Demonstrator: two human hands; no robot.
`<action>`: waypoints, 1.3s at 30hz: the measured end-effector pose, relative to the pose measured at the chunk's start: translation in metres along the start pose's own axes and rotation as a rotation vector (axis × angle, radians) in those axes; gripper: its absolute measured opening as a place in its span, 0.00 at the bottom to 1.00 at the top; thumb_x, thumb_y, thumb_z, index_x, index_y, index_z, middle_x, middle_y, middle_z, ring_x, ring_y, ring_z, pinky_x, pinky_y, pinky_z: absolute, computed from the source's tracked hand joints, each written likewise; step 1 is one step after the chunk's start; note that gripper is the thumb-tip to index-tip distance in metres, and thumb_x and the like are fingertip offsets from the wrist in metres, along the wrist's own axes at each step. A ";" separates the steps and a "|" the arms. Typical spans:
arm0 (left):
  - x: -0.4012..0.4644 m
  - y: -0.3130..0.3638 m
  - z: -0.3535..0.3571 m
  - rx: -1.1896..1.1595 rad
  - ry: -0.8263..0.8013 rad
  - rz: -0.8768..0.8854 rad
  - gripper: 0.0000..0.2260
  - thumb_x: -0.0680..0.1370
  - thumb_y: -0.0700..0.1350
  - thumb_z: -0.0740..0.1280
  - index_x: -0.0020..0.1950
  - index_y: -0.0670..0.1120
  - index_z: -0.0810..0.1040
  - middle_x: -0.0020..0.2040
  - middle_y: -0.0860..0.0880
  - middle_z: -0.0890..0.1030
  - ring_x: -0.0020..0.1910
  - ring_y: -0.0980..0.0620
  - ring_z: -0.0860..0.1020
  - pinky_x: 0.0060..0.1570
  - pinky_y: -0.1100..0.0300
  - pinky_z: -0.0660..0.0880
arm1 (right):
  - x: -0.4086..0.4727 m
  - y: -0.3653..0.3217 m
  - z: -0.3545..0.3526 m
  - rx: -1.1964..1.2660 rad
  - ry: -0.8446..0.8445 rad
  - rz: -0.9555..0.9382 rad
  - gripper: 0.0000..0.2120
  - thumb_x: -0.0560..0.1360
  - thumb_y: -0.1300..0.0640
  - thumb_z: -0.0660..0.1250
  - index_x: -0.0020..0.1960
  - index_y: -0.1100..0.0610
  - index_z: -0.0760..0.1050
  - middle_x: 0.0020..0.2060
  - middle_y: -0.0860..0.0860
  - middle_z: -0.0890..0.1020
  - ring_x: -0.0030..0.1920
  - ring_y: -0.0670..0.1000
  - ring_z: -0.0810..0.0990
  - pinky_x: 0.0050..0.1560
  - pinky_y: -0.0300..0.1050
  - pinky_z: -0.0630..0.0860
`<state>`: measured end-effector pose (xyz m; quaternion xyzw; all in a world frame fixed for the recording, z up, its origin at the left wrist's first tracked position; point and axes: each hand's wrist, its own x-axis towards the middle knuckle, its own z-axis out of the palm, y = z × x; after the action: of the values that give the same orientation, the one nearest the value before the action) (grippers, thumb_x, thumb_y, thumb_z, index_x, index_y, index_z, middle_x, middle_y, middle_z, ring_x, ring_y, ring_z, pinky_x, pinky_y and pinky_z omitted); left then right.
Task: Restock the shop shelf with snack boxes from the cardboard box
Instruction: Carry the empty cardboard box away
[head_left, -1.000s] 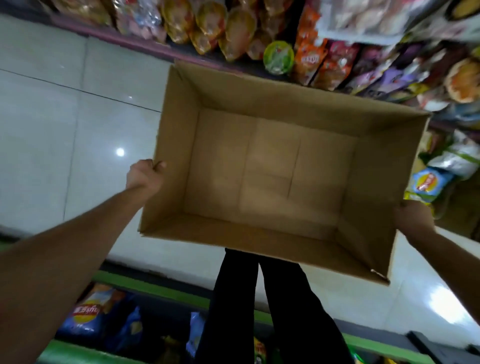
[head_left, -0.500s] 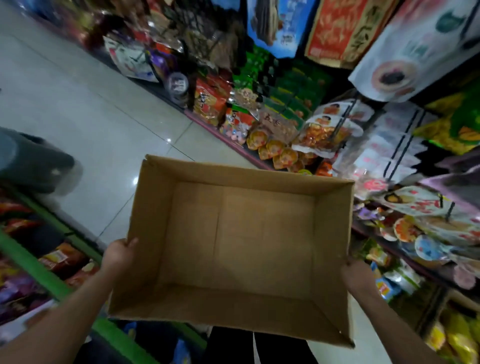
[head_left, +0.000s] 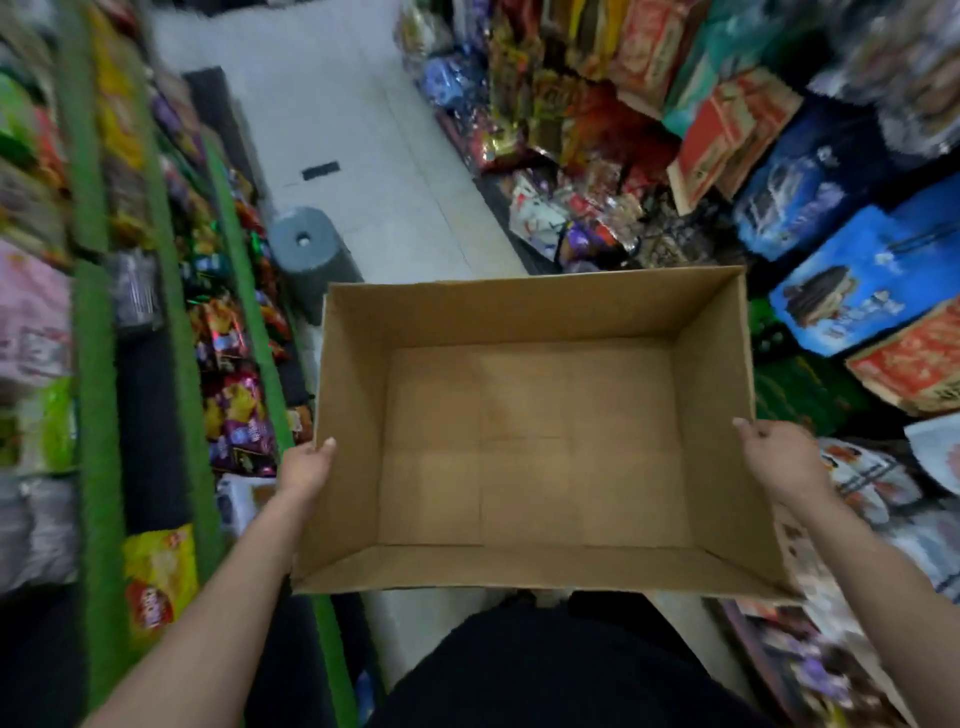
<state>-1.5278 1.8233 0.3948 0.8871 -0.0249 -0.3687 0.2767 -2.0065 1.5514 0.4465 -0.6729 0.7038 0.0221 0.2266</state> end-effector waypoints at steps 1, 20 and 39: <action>-0.001 0.001 -0.008 -0.016 0.018 -0.002 0.22 0.81 0.48 0.66 0.68 0.33 0.74 0.66 0.34 0.76 0.64 0.36 0.75 0.65 0.46 0.72 | 0.010 -0.014 -0.006 0.006 0.013 -0.033 0.23 0.82 0.47 0.59 0.51 0.67 0.80 0.43 0.64 0.83 0.40 0.63 0.78 0.40 0.50 0.73; 0.095 0.182 -0.094 -0.206 0.318 -0.059 0.17 0.82 0.51 0.64 0.62 0.40 0.80 0.54 0.41 0.83 0.52 0.41 0.80 0.53 0.50 0.76 | 0.279 -0.311 -0.017 -0.050 -0.026 -0.433 0.23 0.82 0.48 0.57 0.35 0.59 0.75 0.30 0.57 0.77 0.34 0.59 0.75 0.36 0.51 0.73; 0.416 0.439 -0.165 -0.287 0.297 -0.067 0.16 0.81 0.53 0.65 0.52 0.40 0.82 0.54 0.39 0.82 0.54 0.40 0.79 0.56 0.48 0.73 | 0.520 -0.691 -0.039 -0.130 0.094 -0.482 0.22 0.83 0.46 0.55 0.44 0.59 0.80 0.37 0.60 0.82 0.41 0.62 0.80 0.39 0.49 0.73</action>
<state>-1.0446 1.4272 0.4468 0.8835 0.0986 -0.2429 0.3883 -1.3526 0.9863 0.4896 -0.8347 0.5299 -0.0186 0.1486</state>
